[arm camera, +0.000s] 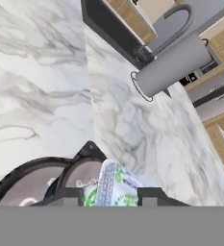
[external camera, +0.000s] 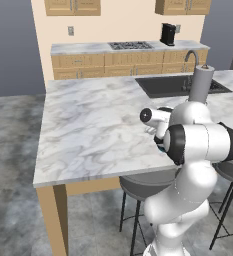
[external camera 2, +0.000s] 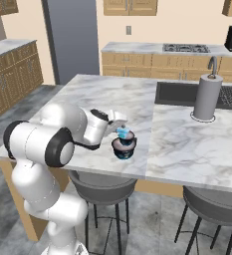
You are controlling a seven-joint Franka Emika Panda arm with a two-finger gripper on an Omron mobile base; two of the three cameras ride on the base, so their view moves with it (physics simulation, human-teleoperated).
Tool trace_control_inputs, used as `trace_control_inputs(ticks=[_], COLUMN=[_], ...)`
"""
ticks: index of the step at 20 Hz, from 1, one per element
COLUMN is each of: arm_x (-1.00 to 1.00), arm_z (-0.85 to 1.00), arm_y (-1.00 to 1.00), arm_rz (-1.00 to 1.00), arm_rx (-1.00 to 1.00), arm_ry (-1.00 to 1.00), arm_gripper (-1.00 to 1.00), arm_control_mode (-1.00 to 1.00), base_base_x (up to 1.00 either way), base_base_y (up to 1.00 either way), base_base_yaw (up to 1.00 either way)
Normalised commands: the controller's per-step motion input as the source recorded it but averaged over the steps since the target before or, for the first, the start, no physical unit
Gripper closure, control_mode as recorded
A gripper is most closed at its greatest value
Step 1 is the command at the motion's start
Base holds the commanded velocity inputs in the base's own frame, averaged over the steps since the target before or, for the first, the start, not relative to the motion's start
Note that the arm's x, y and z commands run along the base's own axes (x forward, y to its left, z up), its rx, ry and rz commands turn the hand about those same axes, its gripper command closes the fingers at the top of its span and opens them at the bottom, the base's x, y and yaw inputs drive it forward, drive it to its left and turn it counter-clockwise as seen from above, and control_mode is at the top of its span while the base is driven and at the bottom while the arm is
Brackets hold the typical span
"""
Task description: Stack the yogurt containers by placing the smaller containers on top of the larger containers.
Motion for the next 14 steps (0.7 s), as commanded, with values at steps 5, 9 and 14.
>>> trace_control_inputs(ticks=[5, 9, 14], arm_x=[-0.01, -0.09, -0.31], arm_z=[0.00, 0.04, 0.35], arm_y=[0.00, 0.13, 0.51], arm_rz=[0.02, 0.05, 0.08], arm_rx=[0.00, 0.03, 0.07], arm_ry=[0.00, 0.00, 0.00], arm_gripper=[-1.00, -1.00, -1.00], arm_control_mode=[-1.00, -1.00, -1.00], base_base_x=[0.00, 0.00, 0.00], base_base_y=[0.00, 0.00, 0.00], base_base_yaw=[0.00, 0.00, 0.00])
